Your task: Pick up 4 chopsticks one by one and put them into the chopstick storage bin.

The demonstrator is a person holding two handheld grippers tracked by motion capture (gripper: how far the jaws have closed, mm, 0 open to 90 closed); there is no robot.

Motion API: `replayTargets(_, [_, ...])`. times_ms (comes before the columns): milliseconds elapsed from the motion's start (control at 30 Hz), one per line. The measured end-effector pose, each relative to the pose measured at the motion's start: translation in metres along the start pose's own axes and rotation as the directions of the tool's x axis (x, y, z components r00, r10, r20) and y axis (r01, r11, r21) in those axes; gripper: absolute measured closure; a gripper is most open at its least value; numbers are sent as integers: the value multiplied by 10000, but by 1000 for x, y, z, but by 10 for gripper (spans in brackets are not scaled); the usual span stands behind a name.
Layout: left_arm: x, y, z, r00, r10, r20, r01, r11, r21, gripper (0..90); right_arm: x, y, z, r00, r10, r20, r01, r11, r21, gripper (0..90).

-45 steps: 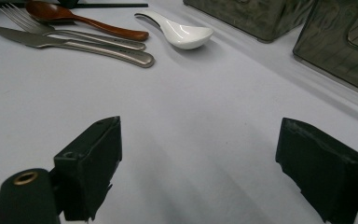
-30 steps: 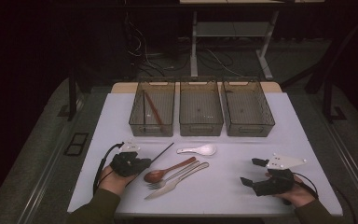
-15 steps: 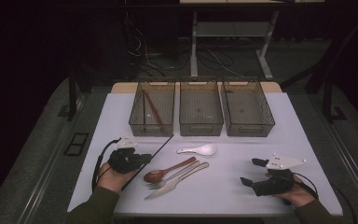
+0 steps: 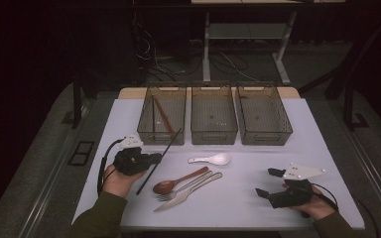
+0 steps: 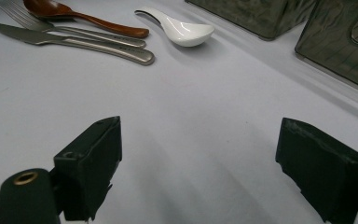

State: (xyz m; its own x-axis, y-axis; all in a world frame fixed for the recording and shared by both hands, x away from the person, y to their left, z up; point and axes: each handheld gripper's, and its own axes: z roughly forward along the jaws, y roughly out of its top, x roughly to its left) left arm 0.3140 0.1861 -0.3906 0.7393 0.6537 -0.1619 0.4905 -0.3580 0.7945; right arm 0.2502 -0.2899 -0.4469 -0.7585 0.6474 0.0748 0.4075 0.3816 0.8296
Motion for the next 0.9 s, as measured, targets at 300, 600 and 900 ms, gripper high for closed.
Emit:
replayTargets(300, [8,15,-6,9999,-30,-131,23,9986,-520,853,-1,0,0,10000,26,25,-26,10000,27,140])
replayTargets(600, [17,41,-11,9996,15,-284,-45,9940,-1090,853,-1,0,0,10000,31,43,-31,10000,29,140])
replayTargets(900, [31,79,-9,9994,53,-328,-99,9899,-1412,853,-1,0,0,10000,29,38,-30,10000,34,140])
